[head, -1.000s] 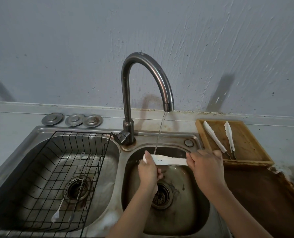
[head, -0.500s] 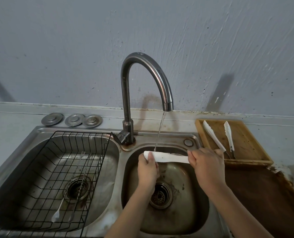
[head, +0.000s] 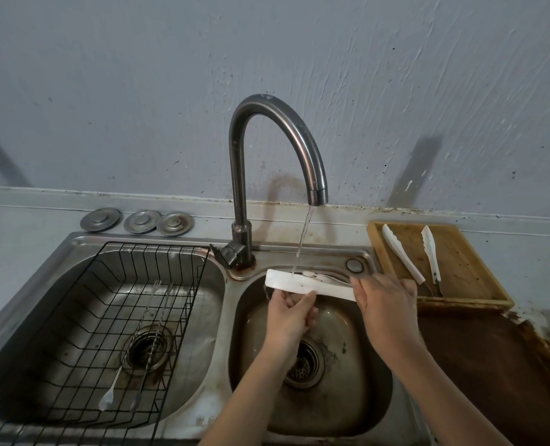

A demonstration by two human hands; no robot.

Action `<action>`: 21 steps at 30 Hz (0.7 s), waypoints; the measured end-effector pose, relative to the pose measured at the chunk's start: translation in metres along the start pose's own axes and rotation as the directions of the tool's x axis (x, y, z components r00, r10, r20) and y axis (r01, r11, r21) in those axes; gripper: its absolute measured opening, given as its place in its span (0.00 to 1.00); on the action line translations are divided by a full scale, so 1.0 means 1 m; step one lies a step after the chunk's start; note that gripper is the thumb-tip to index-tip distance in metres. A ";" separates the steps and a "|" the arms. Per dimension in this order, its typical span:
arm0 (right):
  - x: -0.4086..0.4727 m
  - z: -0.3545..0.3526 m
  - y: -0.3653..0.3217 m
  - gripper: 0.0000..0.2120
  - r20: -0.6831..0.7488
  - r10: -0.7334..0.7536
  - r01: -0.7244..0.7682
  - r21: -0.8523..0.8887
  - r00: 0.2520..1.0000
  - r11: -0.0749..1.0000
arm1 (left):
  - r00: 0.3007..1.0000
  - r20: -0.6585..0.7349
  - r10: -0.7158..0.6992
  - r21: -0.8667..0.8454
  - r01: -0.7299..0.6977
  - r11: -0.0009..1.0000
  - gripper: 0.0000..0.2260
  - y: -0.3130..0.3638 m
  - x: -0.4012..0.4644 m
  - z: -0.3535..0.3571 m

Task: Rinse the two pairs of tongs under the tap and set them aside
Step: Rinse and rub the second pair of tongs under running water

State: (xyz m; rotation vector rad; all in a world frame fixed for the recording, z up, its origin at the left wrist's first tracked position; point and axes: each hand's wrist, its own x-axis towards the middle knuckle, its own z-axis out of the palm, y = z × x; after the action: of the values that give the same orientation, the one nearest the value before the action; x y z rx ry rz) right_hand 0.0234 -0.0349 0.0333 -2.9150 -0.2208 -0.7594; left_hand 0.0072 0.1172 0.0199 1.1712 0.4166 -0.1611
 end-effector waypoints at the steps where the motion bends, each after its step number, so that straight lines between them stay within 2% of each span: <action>1: -0.001 0.000 -0.003 0.15 0.004 -0.008 0.008 0.000 1.000 1.000 | 1.000 -0.006 0.016 0.033 -0.016 0.999 0.07 0.001 0.000 0.002; 4: -0.002 -0.001 -0.004 0.13 0.006 -0.007 0.007 -0.006 1.000 1.000 | 0.998 0.004 0.059 0.065 -0.059 0.996 0.05 0.006 -0.001 0.000; 8: -0.001 0.001 -0.006 0.12 -0.015 -0.023 0.022 -0.036 1.000 0.999 | 0.997 -0.010 0.074 0.017 -0.074 0.997 0.12 0.009 0.000 -0.005; 12: -0.001 0.003 -0.009 0.11 -0.036 -0.026 0.025 -0.034 0.999 0.999 | 0.995 0.012 0.103 0.060 -0.104 0.993 0.08 0.009 -0.001 -0.002; 16: -0.002 0.002 -0.008 0.10 -0.049 -0.026 0.024 -0.033 0.998 0.999 | 0.996 -0.009 0.086 -0.011 -0.086 0.996 0.14 0.010 0.000 -0.005; 21: -0.001 0.002 -0.009 0.11 -0.049 -0.023 0.022 -0.034 0.999 0.999 | 0.993 0.016 0.116 0.036 -0.117 0.993 0.09 0.009 0.000 -0.003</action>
State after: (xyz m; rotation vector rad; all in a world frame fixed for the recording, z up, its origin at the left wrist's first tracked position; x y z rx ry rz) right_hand 0.0217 -0.0257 0.0322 -2.9261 -0.2388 -0.8452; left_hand 0.0092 0.1238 0.0263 1.2266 0.3335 -0.0753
